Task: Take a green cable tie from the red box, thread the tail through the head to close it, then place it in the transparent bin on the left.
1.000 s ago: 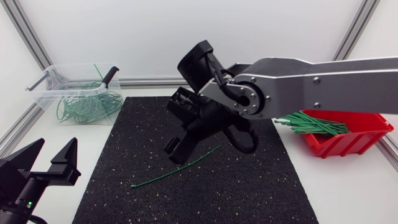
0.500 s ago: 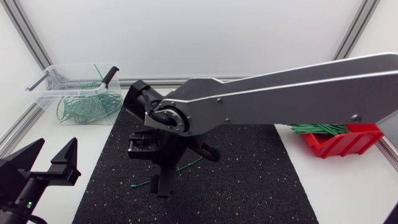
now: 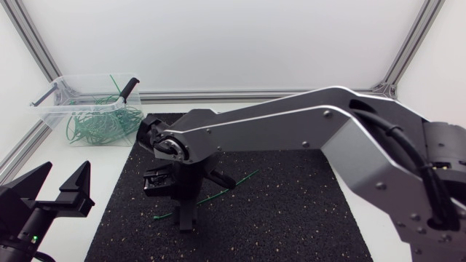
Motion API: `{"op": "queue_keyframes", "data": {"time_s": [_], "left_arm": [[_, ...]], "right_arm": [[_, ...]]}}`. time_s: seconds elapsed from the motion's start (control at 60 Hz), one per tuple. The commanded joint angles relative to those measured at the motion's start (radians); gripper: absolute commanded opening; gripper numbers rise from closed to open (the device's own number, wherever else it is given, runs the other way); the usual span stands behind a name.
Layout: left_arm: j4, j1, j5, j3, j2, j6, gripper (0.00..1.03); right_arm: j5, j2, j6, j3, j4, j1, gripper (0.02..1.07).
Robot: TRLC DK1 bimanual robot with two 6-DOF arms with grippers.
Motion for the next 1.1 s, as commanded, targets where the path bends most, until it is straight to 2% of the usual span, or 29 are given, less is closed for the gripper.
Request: {"op": "queue_keyframes", "data": {"time_s": [0.0, 0.083, 0.383, 0.467, 0.55, 0.8, 0.917, 0.983, 1.083], "left_arm": [[-0.022, 0.008, 0.001, -0.041, -0.003, -0.014, 0.99], [-0.022, 0.008, 0.001, -0.041, -0.003, -0.014, 0.99], [-0.022, 0.01, 0.001, -0.041, -0.003, -0.014, 0.99], [-0.022, 0.01, 0.001, -0.041, -0.003, -0.014, 0.99], [-0.022, 0.01, 0.001, -0.041, -0.003, -0.014, 0.99], [-0.022, 0.01, 0.001, -0.041, -0.003, -0.014, 0.99], [-0.022, 0.01, 0.001, -0.041, -0.003, -0.014, 0.99], [-0.022, 0.01, 0.001, -0.041, -0.004, -0.014, 0.99], [-0.02, 0.013, 0.0, -0.041, -0.007, -0.014, 0.99]], "right_arm": [[-0.011, 0.037, -0.026, 0.033, 0.0, 0.01, 0.6], [-0.009, 0.053, -0.033, 0.042, -0.003, 0.008, 0.48], [0.015, 0.057, -0.063, 0.032, -0.006, 0.015, 0.46], [0.021, 0.06, -0.074, 0.028, -0.006, 0.016, 0.32], [0.021, 0.065, -0.076, 0.027, -0.005, 0.019, 0.25], [0.04, 0.077, -0.085, 0.013, 0.0, 0.031, 0.23], [0.043, 0.086, -0.094, 0.009, 0.0, 0.031, 0.16], [0.043, 0.093, -0.094, 0.009, 0.006, 0.031, 0.08], [0.073, 0.076, -0.094, -0.013, 0.038, 0.03, 0.08]]}}
